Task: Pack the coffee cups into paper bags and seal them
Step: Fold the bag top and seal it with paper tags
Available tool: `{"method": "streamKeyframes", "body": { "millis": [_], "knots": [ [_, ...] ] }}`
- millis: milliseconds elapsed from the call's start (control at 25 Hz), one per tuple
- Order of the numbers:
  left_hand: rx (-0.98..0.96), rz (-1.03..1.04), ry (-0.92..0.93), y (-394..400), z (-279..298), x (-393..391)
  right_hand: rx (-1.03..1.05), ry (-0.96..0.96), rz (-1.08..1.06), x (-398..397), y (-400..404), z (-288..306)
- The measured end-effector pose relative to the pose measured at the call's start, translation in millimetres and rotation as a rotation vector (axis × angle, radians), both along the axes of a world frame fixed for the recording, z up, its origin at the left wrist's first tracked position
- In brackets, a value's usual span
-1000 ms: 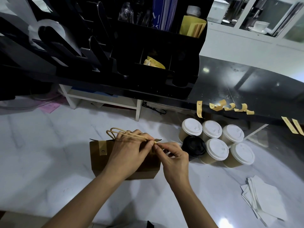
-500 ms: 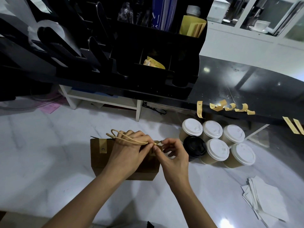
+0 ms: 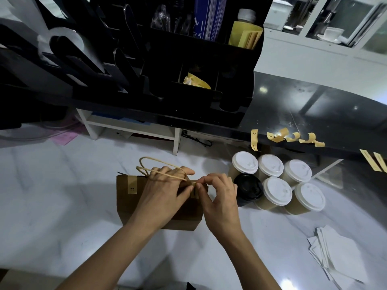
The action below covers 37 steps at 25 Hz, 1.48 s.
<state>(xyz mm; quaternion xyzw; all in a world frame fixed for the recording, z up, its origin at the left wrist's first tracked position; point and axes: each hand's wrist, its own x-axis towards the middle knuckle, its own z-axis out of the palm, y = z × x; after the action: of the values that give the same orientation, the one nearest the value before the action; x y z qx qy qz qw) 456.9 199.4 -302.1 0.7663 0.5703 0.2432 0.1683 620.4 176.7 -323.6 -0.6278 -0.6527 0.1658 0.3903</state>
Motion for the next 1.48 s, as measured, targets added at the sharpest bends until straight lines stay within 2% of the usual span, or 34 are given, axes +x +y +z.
{"method": "streamKeyframes", "body": {
  "millis": [200,600,840,960,1120,1360,1480],
  "knots": [
    [0.030,-0.034,-0.100,-7.2,0.9,-5.9,-0.043,0.071,0.030,-0.1,-2.8,-2.6],
    [0.316,0.022,-0.156,-24.2,16.9,-37.0,-0.004,0.077,-0.011,-7.2,2.1,-7.4],
    [0.444,0.247,-0.327,-22.3,16.3,-67.5,-0.054,-0.001,0.049,-0.3,7.4,-4.0],
    [0.301,0.355,-0.327,-14.2,5.9,-84.3,-0.028,0.005,0.053,-2.2,8.4,-3.1],
    [-0.018,0.310,-0.352,-9.1,-14.0,-93.8,-0.015,0.031,0.000,-5.8,10.6,-6.9],
    [-0.091,0.261,-0.475,-6.8,-32.4,-94.7,0.021,0.076,-0.046,-7.2,13.6,-12.5],
    [-0.192,0.279,-0.490,-5.5,-39.9,-97.3,0.025,0.095,-0.062,-7.0,14.6,-15.2]
  ]
}}
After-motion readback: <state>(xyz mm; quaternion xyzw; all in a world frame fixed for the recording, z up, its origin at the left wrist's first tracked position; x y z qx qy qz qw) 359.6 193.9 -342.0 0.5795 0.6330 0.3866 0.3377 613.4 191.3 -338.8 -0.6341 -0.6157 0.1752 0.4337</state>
